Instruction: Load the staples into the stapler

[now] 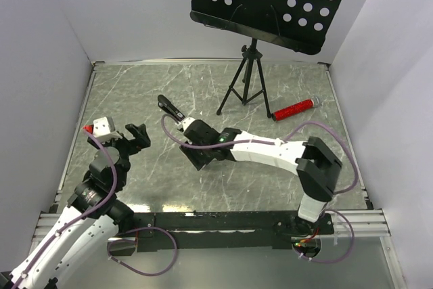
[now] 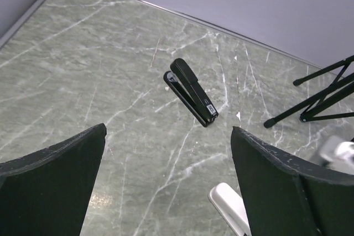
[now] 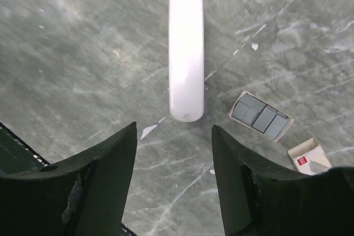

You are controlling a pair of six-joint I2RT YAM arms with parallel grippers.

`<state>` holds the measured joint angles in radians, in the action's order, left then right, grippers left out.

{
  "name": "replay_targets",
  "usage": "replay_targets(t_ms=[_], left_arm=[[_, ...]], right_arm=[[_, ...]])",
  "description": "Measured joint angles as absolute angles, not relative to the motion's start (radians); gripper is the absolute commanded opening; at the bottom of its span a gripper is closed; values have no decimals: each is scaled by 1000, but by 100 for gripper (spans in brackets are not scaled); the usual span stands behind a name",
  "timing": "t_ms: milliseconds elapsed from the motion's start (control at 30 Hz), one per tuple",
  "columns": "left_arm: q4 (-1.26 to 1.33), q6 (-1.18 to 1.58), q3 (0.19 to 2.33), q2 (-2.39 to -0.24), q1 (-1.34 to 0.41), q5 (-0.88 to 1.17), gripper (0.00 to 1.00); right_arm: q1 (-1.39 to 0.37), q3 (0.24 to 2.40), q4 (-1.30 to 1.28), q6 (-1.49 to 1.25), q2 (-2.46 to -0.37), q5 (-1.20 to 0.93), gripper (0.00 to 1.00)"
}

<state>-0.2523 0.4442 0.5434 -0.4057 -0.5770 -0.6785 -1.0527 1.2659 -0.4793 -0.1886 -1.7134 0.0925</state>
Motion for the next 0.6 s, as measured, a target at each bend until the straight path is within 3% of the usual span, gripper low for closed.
replay_targets(t_ms=[467,600], left_arm=[[-244,382,531,-419,-577,-670,99],[-242,381,531,-414,-577,-667,99]], right_arm=[[-1050,1552,-723,-182,-1975,123,52],[-1047,1586,-738,-175,-2012,127,39]])
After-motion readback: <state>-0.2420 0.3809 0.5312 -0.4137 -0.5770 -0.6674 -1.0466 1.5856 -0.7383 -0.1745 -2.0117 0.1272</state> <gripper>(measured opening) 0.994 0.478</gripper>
